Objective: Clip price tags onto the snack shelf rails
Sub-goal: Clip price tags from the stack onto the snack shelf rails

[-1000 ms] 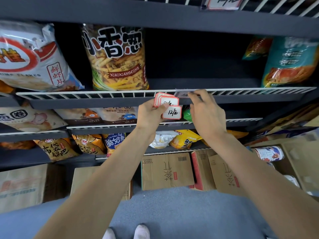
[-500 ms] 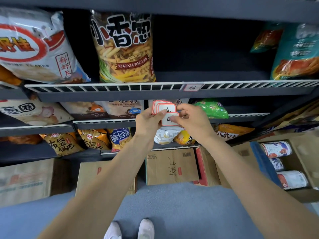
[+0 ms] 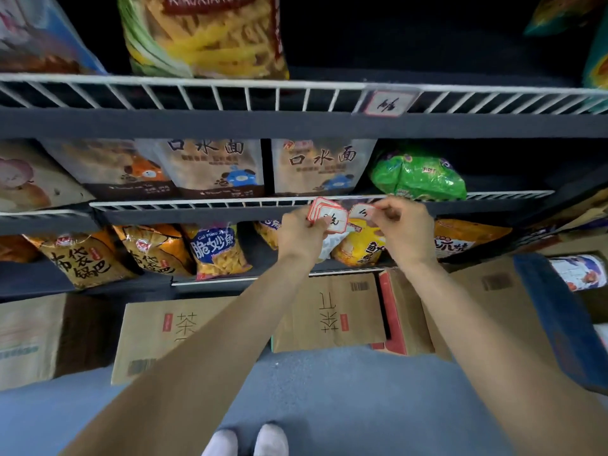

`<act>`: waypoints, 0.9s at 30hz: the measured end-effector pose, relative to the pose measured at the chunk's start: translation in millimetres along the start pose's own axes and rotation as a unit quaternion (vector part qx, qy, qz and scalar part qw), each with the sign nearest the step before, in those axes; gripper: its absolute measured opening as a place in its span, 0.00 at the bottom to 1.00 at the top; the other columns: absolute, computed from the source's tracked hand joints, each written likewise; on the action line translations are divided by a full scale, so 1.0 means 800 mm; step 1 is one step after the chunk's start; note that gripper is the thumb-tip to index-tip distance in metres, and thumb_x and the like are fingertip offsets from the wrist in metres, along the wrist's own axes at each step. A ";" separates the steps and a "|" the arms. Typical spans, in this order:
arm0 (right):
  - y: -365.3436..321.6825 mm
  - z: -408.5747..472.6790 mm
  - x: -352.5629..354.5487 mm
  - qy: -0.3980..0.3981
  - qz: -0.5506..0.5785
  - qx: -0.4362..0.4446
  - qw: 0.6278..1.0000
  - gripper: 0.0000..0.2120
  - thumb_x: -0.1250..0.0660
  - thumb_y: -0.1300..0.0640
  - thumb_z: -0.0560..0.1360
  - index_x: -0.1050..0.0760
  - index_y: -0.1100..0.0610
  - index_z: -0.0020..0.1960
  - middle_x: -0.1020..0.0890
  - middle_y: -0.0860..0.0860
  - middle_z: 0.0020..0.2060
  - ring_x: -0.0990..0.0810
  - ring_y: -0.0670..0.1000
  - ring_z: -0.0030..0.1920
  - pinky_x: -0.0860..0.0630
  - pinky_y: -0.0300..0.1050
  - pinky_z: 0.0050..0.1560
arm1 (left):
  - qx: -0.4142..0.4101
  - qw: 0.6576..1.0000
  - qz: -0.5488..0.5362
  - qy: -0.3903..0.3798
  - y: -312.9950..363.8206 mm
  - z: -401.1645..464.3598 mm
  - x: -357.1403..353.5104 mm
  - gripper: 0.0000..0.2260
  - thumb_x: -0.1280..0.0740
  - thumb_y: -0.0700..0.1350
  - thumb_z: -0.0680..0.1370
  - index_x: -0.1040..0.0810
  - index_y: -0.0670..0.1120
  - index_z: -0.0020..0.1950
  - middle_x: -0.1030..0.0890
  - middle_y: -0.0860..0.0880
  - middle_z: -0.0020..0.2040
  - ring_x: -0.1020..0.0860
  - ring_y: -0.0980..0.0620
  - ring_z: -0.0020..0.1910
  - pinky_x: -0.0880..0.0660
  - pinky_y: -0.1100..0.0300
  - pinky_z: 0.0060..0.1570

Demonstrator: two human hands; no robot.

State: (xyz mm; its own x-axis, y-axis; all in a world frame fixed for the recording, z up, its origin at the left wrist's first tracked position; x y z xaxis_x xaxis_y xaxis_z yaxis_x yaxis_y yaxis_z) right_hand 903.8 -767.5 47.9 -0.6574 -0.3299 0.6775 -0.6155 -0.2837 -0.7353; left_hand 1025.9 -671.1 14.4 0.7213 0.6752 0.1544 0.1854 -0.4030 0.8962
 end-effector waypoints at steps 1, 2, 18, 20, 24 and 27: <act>0.010 0.003 -0.002 0.009 -0.002 0.002 1.000 0.05 0.32 0.60 0.75 0.19 0.59 0.47 0.17 0.52 0.38 0.18 0.50 0.41 0.20 0.53 0.48 | -0.003 1.000 0.016 0.000 -0.008 0.008 -0.008 0.07 0.33 0.38 0.75 0.20 0.38 0.52 0.17 0.39 0.48 0.19 0.41 0.49 0.24 0.45 0.56; 0.017 0.007 -0.004 0.015 -0.005 0.008 1.000 0.05 0.32 0.60 0.75 0.19 0.60 0.47 0.17 0.52 0.39 0.18 0.50 0.41 0.20 0.53 0.48 | -0.005 1.000 0.027 0.000 -0.015 0.015 -0.016 0.08 0.33 0.38 0.75 0.20 0.38 0.52 0.17 0.39 0.48 0.19 0.41 0.50 0.24 0.46 0.56; 0.073 0.027 -0.024 0.062 -0.027 0.016 0.998 0.07 0.34 0.62 0.76 0.18 0.60 0.49 0.16 0.54 0.42 0.18 0.49 0.42 0.21 0.47 0.50 | -0.067 0.993 0.065 -0.065 -0.053 0.064 -0.061 0.19 0.32 0.37 0.75 0.26 0.41 0.66 0.17 0.43 0.50 0.18 0.46 0.50 0.22 0.49 0.56; 0.072 0.028 -0.023 0.081 -0.029 0.019 0.996 0.08 0.35 0.62 0.76 0.18 0.61 0.51 0.16 0.55 0.43 0.19 0.49 0.41 0.21 0.46 0.50 | -0.080 0.990 0.088 -0.079 -0.052 0.060 -0.061 0.22 0.32 0.37 0.75 0.29 0.42 0.69 0.17 0.44 0.49 0.19 0.48 0.50 0.23 0.54 0.56; 0.066 0.032 -0.023 0.087 -0.014 0.056 0.995 0.08 0.35 0.64 0.76 0.18 0.62 0.52 0.16 0.55 0.45 0.18 0.51 0.45 0.22 0.43 0.51 | -0.108 0.978 0.149 -0.100 -0.051 0.048 -0.058 0.26 0.34 0.39 0.77 0.38 0.44 0.74 0.20 0.48 0.47 0.21 0.53 0.48 0.27 0.70 0.45; 0.057 0.035 -0.025 0.068 -0.052 0.120 0.989 0.08 0.34 0.64 0.75 0.18 0.61 0.51 0.17 0.56 0.45 0.19 0.51 0.45 0.25 0.39 0.50 | -0.128 0.966 0.202 -0.103 -0.051 0.046 -0.050 0.26 0.34 0.39 0.77 0.38 0.46 0.74 0.18 0.46 0.51 0.20 0.52 0.49 0.28 0.70 0.48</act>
State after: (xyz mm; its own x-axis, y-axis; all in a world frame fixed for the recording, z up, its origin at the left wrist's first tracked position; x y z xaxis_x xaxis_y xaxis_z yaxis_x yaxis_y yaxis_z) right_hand 901.2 -799.2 0.3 -0.6577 -0.1679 0.7343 -0.5734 -0.5206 -0.6326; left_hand 1013.8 -704.2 -43.8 0.8229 0.3474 0.4497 -0.2905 -0.4230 0.8583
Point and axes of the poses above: each hand's wrist, its own z-axis towards the middle knuckle, its own x-axis out of the back of the hand, y = z × x, the point moved 3 cm from there along z, towards the middle knuckle
